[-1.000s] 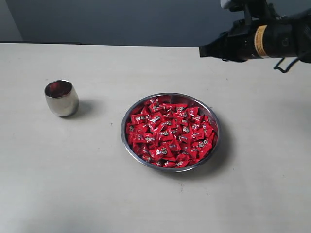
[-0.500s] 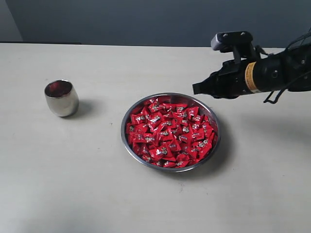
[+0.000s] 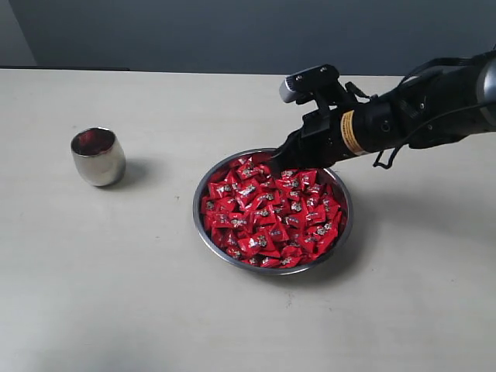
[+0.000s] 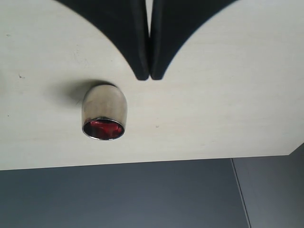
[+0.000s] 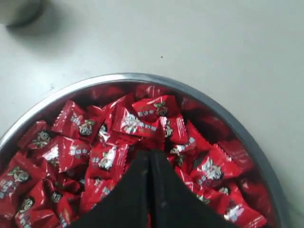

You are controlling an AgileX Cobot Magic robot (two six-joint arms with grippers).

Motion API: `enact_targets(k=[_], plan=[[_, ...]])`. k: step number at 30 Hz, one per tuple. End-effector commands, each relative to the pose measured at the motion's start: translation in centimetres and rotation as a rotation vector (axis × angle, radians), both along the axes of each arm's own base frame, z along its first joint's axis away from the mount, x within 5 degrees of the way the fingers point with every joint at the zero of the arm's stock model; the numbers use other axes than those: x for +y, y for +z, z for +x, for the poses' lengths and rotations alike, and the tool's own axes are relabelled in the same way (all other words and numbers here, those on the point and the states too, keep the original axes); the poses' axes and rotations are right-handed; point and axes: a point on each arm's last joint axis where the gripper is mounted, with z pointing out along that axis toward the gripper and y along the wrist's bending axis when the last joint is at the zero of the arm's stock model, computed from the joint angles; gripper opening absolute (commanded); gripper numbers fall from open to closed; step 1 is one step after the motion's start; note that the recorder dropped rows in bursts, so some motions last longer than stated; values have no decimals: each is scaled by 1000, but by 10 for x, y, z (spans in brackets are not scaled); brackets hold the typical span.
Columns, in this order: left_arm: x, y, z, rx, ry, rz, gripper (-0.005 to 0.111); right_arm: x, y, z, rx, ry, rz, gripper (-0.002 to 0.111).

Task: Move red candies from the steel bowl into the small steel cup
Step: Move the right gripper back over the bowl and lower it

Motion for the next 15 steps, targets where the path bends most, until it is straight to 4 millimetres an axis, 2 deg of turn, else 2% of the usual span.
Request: enact_targets(k=[1,5,11,15], plan=[[0,-1,0,-3,1,-4,0,19,17,5,-63,38,22,-1],[0,-1,0,-3,1,-4,0,26,21,13,-34,-8,61,-1],[0,-1,0,-3,1,-4,0,29,-5,16,45,-31,42,-1],[0,-1,0,-3,1,-4,0,30,-6,14,78,-31,59,-1]])
